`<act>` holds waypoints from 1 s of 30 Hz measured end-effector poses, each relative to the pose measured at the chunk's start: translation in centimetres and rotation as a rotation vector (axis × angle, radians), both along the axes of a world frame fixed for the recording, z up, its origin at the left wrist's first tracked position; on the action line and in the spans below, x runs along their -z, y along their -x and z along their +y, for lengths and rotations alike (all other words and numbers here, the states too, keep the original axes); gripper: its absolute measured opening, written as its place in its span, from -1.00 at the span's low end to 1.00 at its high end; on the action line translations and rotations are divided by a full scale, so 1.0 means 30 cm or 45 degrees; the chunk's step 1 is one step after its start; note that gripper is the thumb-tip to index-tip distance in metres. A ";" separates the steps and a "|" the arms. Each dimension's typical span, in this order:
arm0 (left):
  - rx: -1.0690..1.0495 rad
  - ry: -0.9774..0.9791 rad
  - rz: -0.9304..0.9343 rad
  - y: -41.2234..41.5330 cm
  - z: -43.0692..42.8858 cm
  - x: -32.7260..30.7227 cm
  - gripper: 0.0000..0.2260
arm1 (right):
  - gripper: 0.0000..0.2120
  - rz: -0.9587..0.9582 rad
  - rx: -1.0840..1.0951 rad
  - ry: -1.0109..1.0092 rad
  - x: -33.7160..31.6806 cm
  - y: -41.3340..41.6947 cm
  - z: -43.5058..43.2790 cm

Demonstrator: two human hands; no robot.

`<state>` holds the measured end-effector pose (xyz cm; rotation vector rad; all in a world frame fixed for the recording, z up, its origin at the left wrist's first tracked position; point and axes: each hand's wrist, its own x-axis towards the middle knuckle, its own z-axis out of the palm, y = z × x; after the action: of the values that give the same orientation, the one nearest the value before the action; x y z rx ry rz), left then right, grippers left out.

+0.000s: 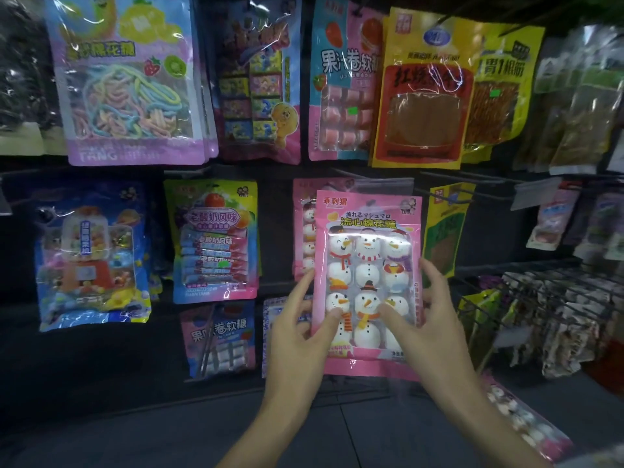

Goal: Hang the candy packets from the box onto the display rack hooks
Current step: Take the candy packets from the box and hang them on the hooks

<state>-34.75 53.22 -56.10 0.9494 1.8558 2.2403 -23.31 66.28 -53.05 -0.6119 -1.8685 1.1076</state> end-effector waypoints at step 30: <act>-0.543 0.693 0.343 0.410 0.317 -0.102 -0.46 | -0.15 -0.110 -0.024 0.066 -0.046 0.576 0.351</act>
<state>-47.04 62.72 -53.02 0.8396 2.8085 1.6537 -40.58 76.81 -51.67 -0.6820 -1.9278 1.1611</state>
